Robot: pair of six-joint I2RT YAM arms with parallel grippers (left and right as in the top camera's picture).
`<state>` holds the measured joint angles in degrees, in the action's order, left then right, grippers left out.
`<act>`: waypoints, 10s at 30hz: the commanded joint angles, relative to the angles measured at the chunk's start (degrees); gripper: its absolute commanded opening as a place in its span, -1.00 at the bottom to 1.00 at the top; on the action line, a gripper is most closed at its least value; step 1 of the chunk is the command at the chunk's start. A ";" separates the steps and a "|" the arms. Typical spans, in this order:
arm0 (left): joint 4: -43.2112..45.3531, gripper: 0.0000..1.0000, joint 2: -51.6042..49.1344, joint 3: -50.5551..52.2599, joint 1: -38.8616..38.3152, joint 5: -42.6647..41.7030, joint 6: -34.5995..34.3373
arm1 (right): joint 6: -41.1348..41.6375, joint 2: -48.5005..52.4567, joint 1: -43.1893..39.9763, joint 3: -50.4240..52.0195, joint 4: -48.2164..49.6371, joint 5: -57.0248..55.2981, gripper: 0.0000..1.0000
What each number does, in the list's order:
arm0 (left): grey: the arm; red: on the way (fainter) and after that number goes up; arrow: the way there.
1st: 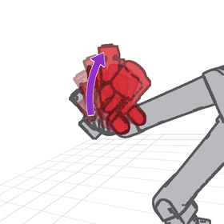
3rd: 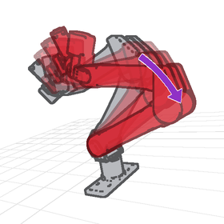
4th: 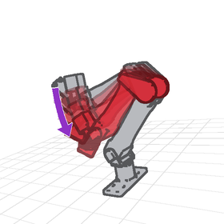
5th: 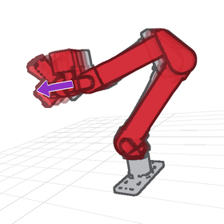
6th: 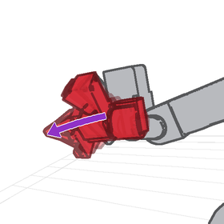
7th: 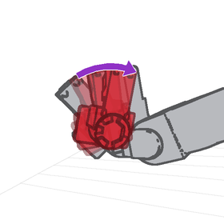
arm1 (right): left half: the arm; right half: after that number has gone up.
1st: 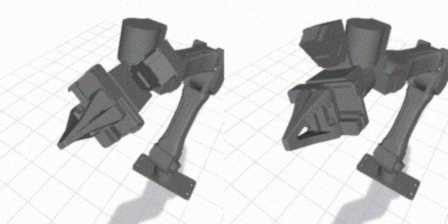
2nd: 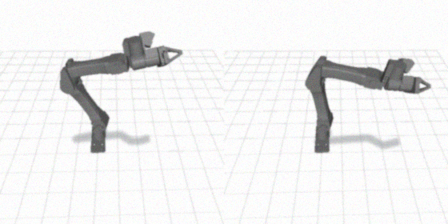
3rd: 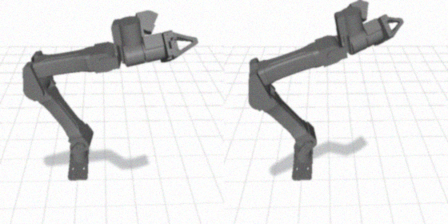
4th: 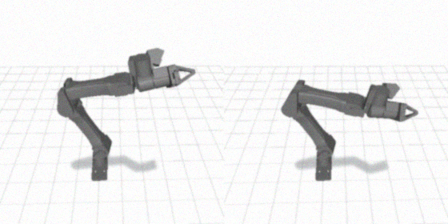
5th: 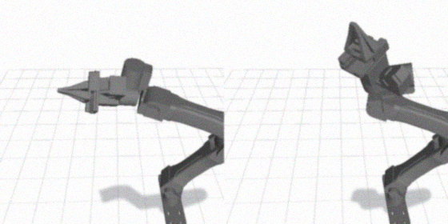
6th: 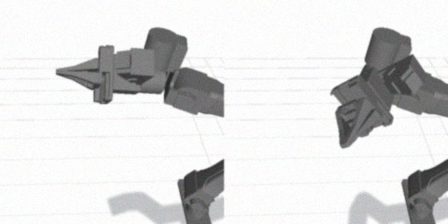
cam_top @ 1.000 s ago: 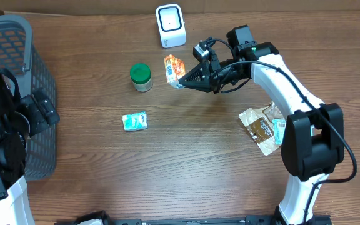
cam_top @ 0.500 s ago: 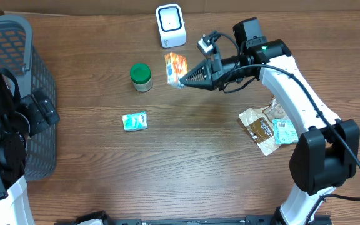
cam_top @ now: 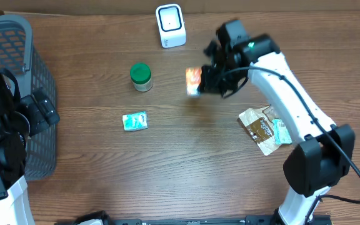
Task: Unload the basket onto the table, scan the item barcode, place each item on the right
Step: 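Raise the orange packet and hold it to the white scanner, then carry the orange packet right and release it on the pile, then reach the right gripper to the small green Kleenex packet, then grasp and regrip the small green packet with the right gripper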
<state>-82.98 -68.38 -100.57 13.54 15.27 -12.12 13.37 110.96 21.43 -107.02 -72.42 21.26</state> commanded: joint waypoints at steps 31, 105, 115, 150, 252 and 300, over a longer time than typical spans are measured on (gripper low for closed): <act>0.07 1.00 0.50 -1.16 0.31 0.57 -1.18 | -52.70 31.87 10.64 -19.93 64.08 -58.60 -0.92; 0.04 1.00 0.50 -1.16 0.31 0.57 -1.20 | 7.56 15.26 -15.21 1.90 -12.70 -15.37 -0.92; 0.04 1.00 0.50 -1.16 0.31 0.57 -1.20 | 7.82 15.26 -23.85 1.90 -12.87 -15.54 -0.10; 0.04 1.00 0.50 -1.14 0.31 0.57 -1.20 | 3.34 12.81 7.50 0.07 6.47 7.23 1.00; 0.07 1.00 0.50 -1.14 0.31 0.57 -1.20 | 16.61 18.05 24.26 2.82 10.34 -26.21 -0.91; 0.07 1.00 0.50 -1.16 0.33 0.57 -1.20 | 1.62 16.15 20.50 0.20 7.74 2.45 0.37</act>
<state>-82.98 -68.38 -100.60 13.54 15.27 -12.12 15.27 129.78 41.98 -106.04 -64.38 18.04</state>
